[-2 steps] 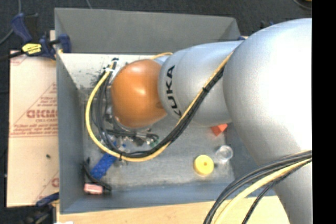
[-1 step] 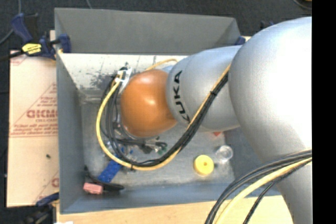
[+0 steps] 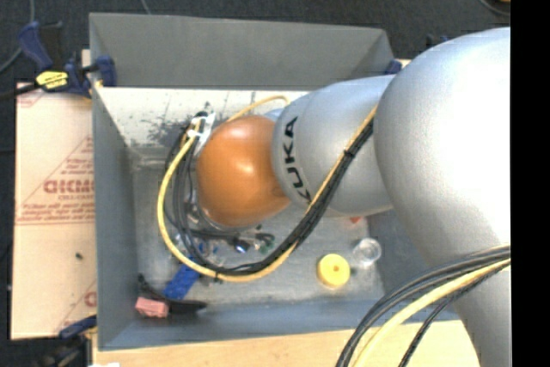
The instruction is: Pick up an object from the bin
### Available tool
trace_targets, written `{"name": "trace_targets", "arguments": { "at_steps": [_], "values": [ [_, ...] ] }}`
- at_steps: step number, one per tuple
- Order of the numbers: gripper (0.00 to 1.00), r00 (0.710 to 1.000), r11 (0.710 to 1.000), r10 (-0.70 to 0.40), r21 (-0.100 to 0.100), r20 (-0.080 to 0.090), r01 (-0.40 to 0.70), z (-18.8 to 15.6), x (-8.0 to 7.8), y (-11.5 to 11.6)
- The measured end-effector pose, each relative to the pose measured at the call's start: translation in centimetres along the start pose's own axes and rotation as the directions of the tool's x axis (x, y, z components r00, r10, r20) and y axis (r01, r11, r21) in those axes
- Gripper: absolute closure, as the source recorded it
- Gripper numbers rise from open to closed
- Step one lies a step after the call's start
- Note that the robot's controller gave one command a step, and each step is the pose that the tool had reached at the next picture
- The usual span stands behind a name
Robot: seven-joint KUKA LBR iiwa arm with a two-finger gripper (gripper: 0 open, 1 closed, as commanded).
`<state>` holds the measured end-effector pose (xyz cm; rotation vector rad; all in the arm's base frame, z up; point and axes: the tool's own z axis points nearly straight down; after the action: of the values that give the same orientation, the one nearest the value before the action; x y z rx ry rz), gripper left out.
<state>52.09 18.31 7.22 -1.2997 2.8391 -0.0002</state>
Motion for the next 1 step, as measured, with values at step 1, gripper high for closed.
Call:
{"name": "trace_targets", "arguments": {
  "at_steps": [1],
  "values": [
    [0.00, 1.000, 1.000, -0.021, -0.002, 0.002, 0.021, -6.20, 0.24, 1.40]
  ]
}}
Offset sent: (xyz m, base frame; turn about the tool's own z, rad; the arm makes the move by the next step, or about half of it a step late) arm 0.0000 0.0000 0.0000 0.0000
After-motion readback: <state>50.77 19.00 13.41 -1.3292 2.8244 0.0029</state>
